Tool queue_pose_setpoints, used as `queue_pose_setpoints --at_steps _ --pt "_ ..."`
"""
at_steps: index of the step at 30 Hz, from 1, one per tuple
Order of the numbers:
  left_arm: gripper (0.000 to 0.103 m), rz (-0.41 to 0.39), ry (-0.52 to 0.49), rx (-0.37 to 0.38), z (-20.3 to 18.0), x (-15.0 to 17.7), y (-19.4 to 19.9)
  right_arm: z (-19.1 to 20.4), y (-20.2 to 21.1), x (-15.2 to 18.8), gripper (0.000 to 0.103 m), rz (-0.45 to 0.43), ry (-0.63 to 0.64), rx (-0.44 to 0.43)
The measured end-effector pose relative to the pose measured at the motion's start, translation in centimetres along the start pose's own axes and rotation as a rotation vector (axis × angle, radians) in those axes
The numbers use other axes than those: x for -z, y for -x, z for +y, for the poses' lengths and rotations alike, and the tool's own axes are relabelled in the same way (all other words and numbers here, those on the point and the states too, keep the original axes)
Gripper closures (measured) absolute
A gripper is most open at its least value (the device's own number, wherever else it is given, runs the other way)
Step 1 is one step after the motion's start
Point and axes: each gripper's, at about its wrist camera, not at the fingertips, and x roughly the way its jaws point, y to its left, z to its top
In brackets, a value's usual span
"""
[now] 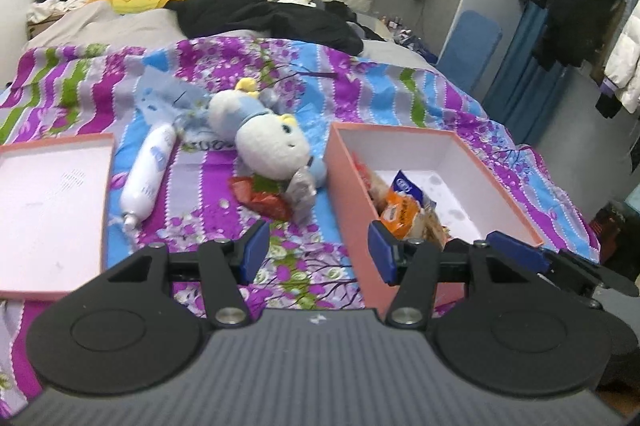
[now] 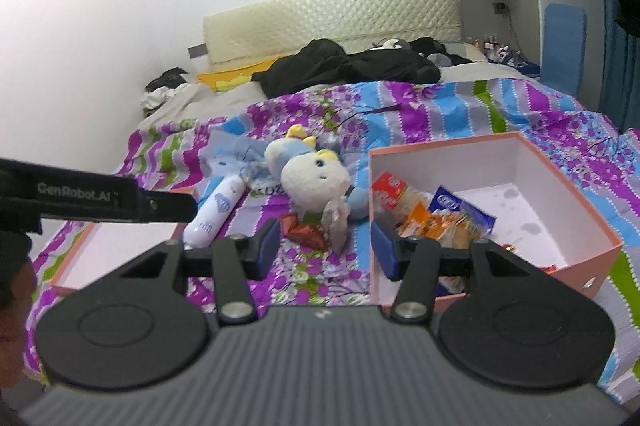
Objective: Organize snacks
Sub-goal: 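Withdraw both open tools from the box back over the snack pile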
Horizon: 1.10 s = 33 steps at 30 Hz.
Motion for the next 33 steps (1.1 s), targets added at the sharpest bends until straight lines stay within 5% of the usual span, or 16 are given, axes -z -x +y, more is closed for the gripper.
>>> queue_pose_setpoints --at_steps 17,33 --pt "0.039 0.044 0.108 -0.039 5.9 6.7 0.2 4.9 -1.1 5.6 0.05 0.044 0.141 0.013" --pt "0.035 0.124 0.162 -0.022 11.8 7.1 -7.5 7.4 -6.8 7.7 0.05 0.049 0.251 0.097"
